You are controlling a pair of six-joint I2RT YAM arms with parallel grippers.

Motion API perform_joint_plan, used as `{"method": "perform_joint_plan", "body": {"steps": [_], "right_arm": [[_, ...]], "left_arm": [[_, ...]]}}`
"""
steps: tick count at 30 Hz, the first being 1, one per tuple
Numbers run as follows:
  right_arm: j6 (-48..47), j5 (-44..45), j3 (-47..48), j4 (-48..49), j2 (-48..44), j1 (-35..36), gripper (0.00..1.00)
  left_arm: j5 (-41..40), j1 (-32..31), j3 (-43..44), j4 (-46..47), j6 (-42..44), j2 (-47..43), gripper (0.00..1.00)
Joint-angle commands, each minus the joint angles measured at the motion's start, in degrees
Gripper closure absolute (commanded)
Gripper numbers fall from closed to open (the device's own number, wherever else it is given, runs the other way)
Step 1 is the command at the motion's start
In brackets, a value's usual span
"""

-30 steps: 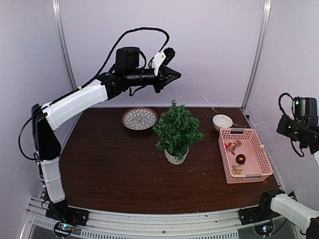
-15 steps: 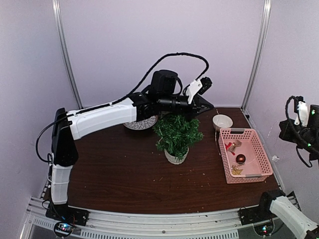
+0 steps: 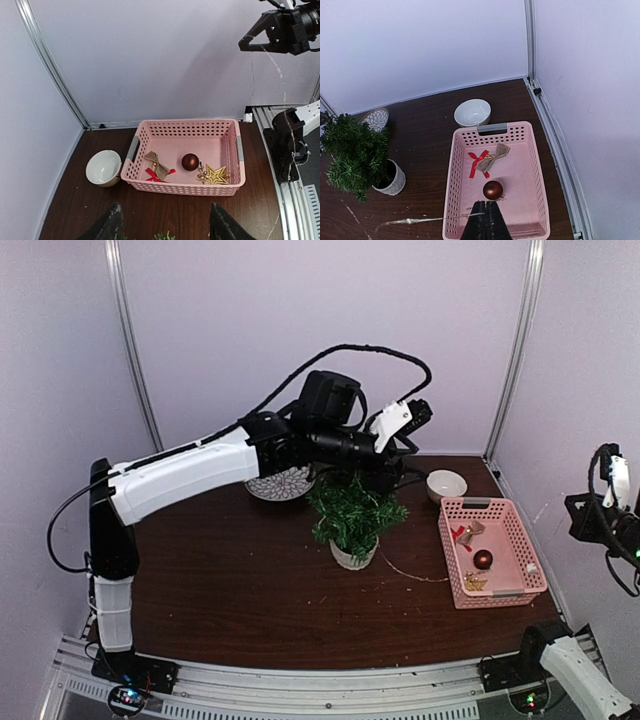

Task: Decorate the small christmas tree

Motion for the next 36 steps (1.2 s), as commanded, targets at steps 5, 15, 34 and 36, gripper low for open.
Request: {"method": "perform_joint_plan", "body": {"steps": [5, 15, 34, 36], "right_arm": [[1.7, -0.7, 2.7, -3.9, -4.4, -0.3, 1.00], [5.5, 0.7, 7.0, 2.7, 0.7, -0.2, 1.00], [5.1, -3.0, 5.4, 6.0, 4.0, -0.2, 1.00], [5.1, -3.0, 5.3, 6.2, 4.0, -0.3, 1.00]], "left_arm": [[-7.3, 0.3, -11.5, 4.9, -2.8, -16.5, 0.33], [-22.7, 3.1, -28.1, -1.8, -20.9, -29.0, 0.46], [-24.9, 0.6, -28.8, 8.5, -36.2, -21.6, 0.51], [-24.8, 0.6, -26.4, 8.3, -35.5, -19.7, 0.52]]}}
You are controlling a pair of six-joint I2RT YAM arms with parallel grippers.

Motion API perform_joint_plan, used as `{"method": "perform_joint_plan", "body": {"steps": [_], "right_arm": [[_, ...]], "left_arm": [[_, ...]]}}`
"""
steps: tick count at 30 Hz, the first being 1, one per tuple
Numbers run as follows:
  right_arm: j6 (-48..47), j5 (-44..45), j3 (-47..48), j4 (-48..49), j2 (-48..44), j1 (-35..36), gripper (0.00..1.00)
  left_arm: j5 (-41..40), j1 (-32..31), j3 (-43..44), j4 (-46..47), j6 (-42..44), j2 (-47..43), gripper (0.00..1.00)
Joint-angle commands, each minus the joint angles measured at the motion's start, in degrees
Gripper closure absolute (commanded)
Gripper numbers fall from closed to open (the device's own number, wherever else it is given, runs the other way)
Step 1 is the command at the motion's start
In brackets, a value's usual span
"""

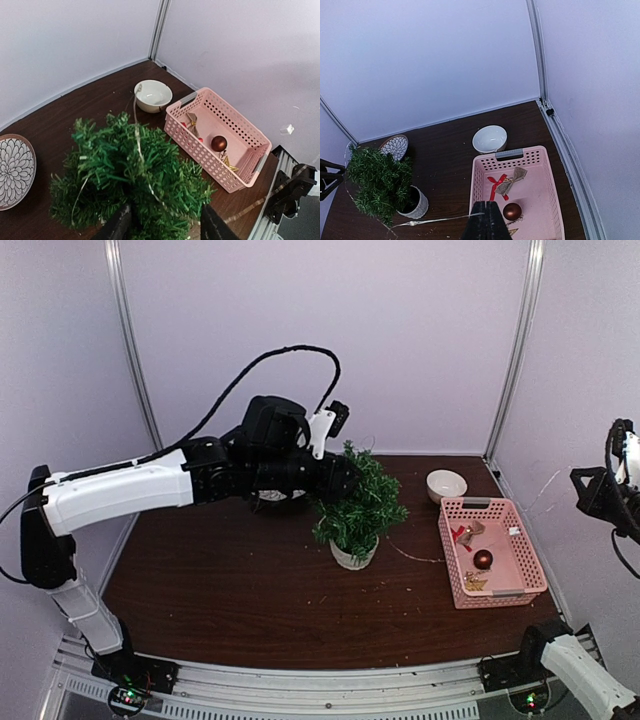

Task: Decorate the small christmas tree

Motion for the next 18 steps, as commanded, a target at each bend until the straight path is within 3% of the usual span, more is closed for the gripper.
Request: {"method": "perform_joint_plan", "body": {"steps": [1, 4, 14, 18], "right_arm": [[0.2, -0.9, -0.6, 2.1, 0.3, -0.2, 1.00], [-0.1, -0.8, -0.5, 2.2, 0.4, -0.2, 1.00], [-0.2, -0.9, -1.3, 2.1, 0.1, -0.2, 1.00], [-0.1, -1.2, -1.7, 2.1, 0.1, -0.2, 1.00]], "left_arm": [[-1.8, -0.1, 6.4, 3.3, 0.0, 4.2, 0.54], [-2.0, -0.1, 8.4, 3.0, 0.9, 5.9, 0.61], [-0.3, -0.3, 11.8, 2.5, 6.3, 7.6, 0.99], [2.4, -0.5, 15.3, 0.1, 9.5, 9.9, 1.00]]}}
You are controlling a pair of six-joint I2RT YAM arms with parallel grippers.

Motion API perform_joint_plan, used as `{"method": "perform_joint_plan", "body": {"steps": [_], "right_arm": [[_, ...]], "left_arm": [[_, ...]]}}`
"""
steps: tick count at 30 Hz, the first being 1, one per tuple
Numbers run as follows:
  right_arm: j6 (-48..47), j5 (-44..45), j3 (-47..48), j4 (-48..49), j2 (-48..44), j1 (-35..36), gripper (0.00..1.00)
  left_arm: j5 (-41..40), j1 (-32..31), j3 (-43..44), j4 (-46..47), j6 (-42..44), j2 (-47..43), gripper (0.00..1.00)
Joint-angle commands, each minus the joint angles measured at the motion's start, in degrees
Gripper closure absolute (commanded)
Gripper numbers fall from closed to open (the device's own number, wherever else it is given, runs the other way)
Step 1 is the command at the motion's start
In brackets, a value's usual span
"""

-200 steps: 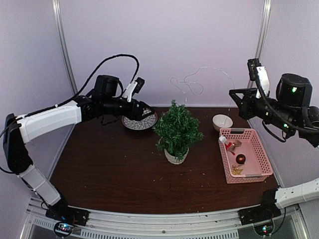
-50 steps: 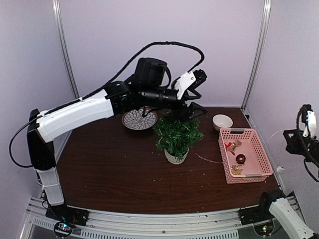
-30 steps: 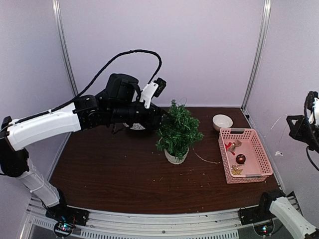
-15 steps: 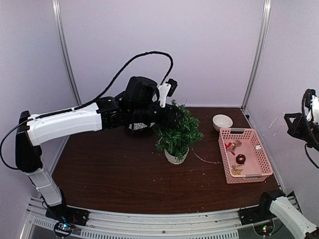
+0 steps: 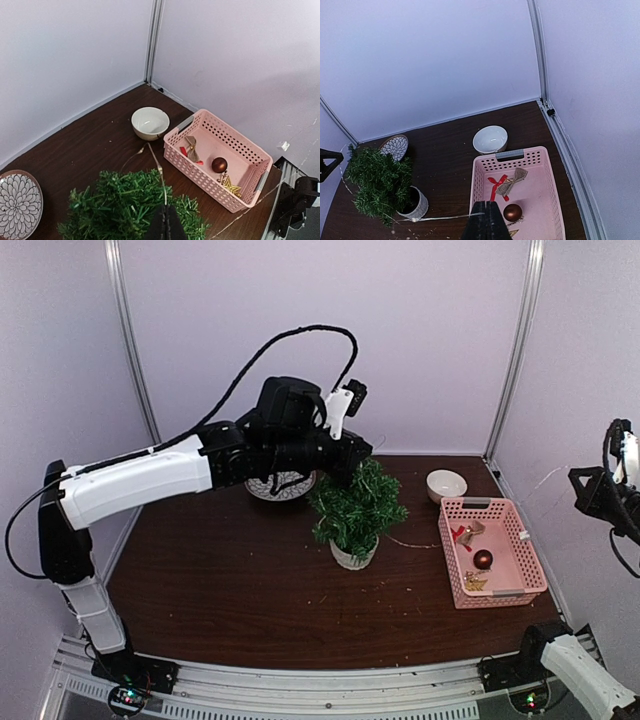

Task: Decorate the small christmas tree

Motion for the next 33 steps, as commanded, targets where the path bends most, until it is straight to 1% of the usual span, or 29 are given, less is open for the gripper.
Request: {"method": "perform_joint_plan", "body": {"steps": [1, 3, 10, 14, 19, 24, 26, 33], "right_arm": [[0.0, -1.0, -0.9, 1.1, 0.1, -0.1, 1.00], [0.2, -1.0, -1.2, 1.2, 0.0, -0.2, 1.00], [0.4, -1.5, -1.3, 1.0, 0.1, -0.2, 1.00], [0.6, -1.9, -1.6, 0.3, 0.1, -0.3, 1.00], [0.6, -1.9, -1.8, -0.4, -0.2, -0.1, 1.00], [0.6, -2.4, -1.9, -0.7, -0.1, -0.1, 1.00], [0.3, -2.4, -1.9, -1.0, -0.1, -0.2, 1.00], [0.6, -2.8, -2.5, -1.5, -1.0, -0.2, 1.00]], "left_arm": [[3.3, -0.4, 5.8, -1.9, 5.0, 3.6, 1.00], [5.8, -0.5, 8.8, -4.4, 6.4, 5.7, 1.00], [6.6, -1.6, 21.4, -16.5, 11.3, 13.7, 1.00], [6.3, -2.0, 27.1, -22.9, 11.7, 17.7, 1.00], [5.0, -2.4, 31.4, -28.9, 11.3, 21.5, 1.00], [4.2, -2.9, 32.7, -33.2, 12.1, 22.9, 1.00], [1.5, -3.4, 32.4, -34.5, 13.4, 22.7, 1.00], [0.1, -4.5, 30.1, -35.5, 15.7, 21.1, 1.00]]}}
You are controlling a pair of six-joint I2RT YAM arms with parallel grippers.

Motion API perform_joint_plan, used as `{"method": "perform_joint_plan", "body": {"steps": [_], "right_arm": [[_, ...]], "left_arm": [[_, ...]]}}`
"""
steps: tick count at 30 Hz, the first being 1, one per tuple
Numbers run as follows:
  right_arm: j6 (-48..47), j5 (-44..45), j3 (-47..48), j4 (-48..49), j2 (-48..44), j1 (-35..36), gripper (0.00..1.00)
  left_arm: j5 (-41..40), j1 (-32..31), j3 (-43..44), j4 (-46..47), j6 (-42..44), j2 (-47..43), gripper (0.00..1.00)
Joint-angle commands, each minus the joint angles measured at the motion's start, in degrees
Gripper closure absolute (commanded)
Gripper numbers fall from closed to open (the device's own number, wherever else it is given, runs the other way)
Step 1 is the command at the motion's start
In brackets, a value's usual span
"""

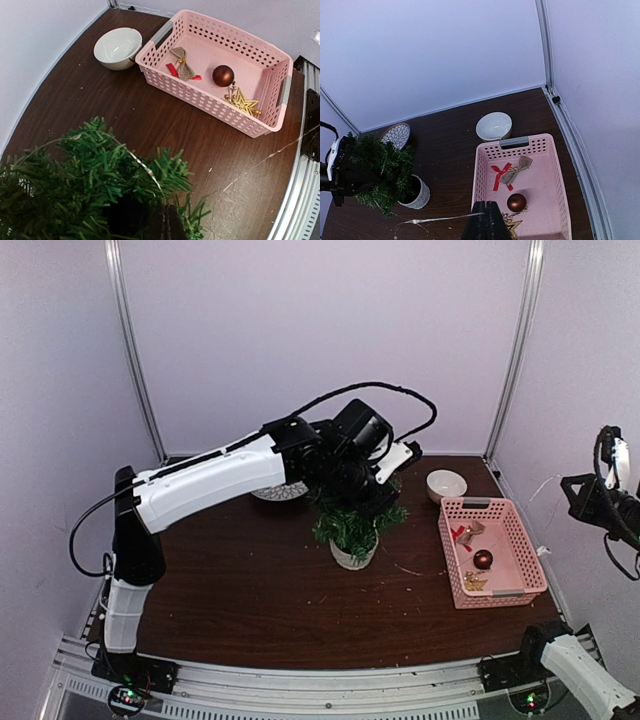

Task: Decorate the small christmas tree

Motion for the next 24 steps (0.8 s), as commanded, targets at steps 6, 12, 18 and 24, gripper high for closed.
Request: {"method": "perform_joint_plan", "body": {"steps": [6, 12, 18, 24], "right_arm": [[0.0, -1.3, -0.5, -1.4, -1.5, -0.2, 1.00], [0.1, -1.1, -0.9, -2.3, -2.6, -0.2, 1.00], [0.5, -1.0, -1.1, -2.2, -2.8, -0.1, 1.00], [0.3, -0.9, -1.0, -2.1, -2.5, -0.2, 1.00]], "left_arm": [[-2.7, -1.5, -1.0, -2.0, 2.9, -3.9, 0.95], [-4.3, -1.7, -6.1, -2.0, 2.2, -6.2, 0.97], [-8.0, -1.6, -9.9, 0.4, 1.4, -6.7, 1.00], [-8.1, -1.2, -10.0, 0.3, 0.5, -4.9, 1.00]]}}
